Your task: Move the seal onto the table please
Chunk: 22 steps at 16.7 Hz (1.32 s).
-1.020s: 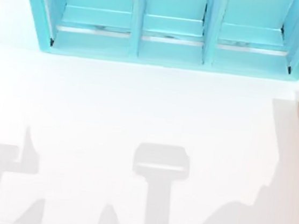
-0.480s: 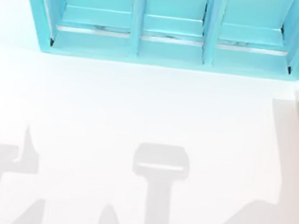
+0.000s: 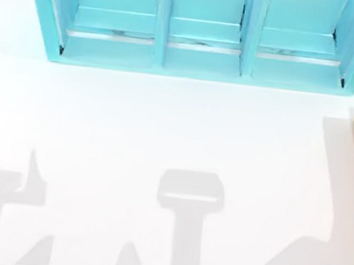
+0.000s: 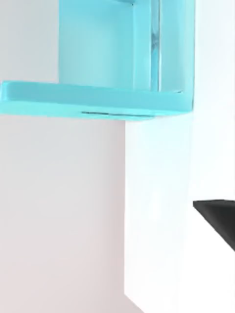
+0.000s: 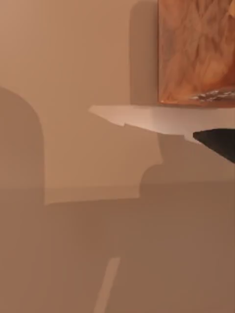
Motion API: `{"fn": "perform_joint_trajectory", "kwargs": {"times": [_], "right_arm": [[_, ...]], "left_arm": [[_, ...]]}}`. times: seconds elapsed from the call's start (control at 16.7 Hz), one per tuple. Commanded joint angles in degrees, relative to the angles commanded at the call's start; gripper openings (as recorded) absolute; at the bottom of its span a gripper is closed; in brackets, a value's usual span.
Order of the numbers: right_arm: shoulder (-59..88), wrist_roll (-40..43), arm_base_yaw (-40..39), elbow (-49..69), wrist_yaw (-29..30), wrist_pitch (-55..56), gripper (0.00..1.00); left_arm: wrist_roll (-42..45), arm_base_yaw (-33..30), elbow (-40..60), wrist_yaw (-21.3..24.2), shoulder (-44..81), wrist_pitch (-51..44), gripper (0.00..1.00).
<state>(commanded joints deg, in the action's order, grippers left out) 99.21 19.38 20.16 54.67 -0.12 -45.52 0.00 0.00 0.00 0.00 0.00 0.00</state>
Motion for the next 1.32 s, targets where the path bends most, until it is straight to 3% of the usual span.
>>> {"fn": "perform_joint_trajectory", "kwargs": {"times": [0.3, 0.36, 0.96, 1.32], "right_arm": [[0.0, 0.0, 0.0, 0.0, 0.0, 0.0, 0.02], [0.0, 0.0, 0.0, 0.0, 0.0, 0.0, 0.0], [-0.85, -0.66, -0.59, 0.66, 0.12, -0.7, 0.0], [-11.16, -9.82, -9.09, 12.44, 3.49, -16.42, 0.0]], "left_arm": [[0.0, 0.0, 0.0, 0.0, 0.0, 0.0, 1.0], [0.0, 0.0, 0.0, 0.0, 0.0, 0.0, 1.0], [0.0, 0.0, 0.0, 0.0, 0.0, 0.0, 1.0], [0.0, 0.0, 0.0, 0.0, 0.0, 0.0, 1.0]]}}
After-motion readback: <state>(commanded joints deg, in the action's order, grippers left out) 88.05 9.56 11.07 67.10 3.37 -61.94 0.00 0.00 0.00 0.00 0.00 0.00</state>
